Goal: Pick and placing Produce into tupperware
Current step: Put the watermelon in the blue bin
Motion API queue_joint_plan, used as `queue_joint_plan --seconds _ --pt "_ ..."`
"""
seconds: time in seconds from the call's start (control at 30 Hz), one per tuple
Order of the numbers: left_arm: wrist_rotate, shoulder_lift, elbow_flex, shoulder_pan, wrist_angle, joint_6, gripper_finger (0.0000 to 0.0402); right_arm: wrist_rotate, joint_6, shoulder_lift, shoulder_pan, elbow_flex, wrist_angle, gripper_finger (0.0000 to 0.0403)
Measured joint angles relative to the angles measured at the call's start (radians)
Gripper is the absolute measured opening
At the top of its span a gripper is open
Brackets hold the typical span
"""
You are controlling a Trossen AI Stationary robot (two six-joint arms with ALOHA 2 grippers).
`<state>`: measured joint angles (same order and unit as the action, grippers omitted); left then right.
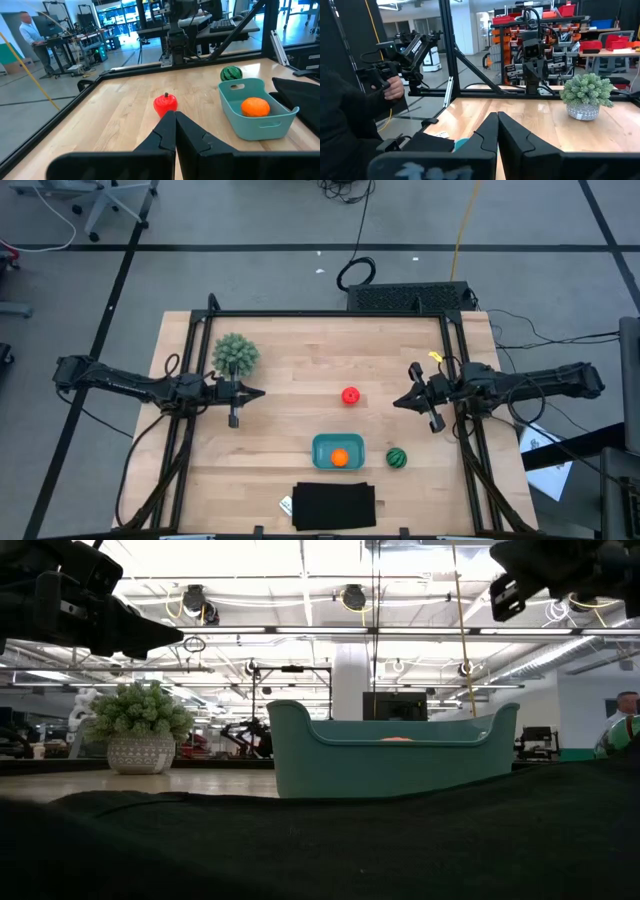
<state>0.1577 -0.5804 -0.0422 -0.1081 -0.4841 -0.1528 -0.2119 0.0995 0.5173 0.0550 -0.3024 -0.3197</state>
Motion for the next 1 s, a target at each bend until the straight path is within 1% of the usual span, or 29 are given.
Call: queue_joint_plan --seconds 0.17,0.27,0.53,0.73,1.0 --pt "0.0 0.0 0.0 0.0 -0.008 0.0 0.0001 0.0 0.01 0.041 0.001 -0.083 0.074 0.0" --pt "0.0 0.0 0.0 0.0 -0.009 0.001 0.0001 0.001 0.012 0.072 0.008 -0.149 0.154 0.0" --pt "0.0 0.0 0.0 0.0 -0.009 0.001 0.0001 0.0 0.012 0.18 0.081 -0.348 0.365 0.0" --pt "0.0 0.0 0.0 0.0 -0.01 0.001 0.0001 0.0 0.024 0.261 0.114 -0.449 0.476 0.0" --pt "0.0 0.0 0.0 0.0 -0.011 0.0 0.0001 0.001 0.018 0.34 0.117 -0.563 0.594 0.0"
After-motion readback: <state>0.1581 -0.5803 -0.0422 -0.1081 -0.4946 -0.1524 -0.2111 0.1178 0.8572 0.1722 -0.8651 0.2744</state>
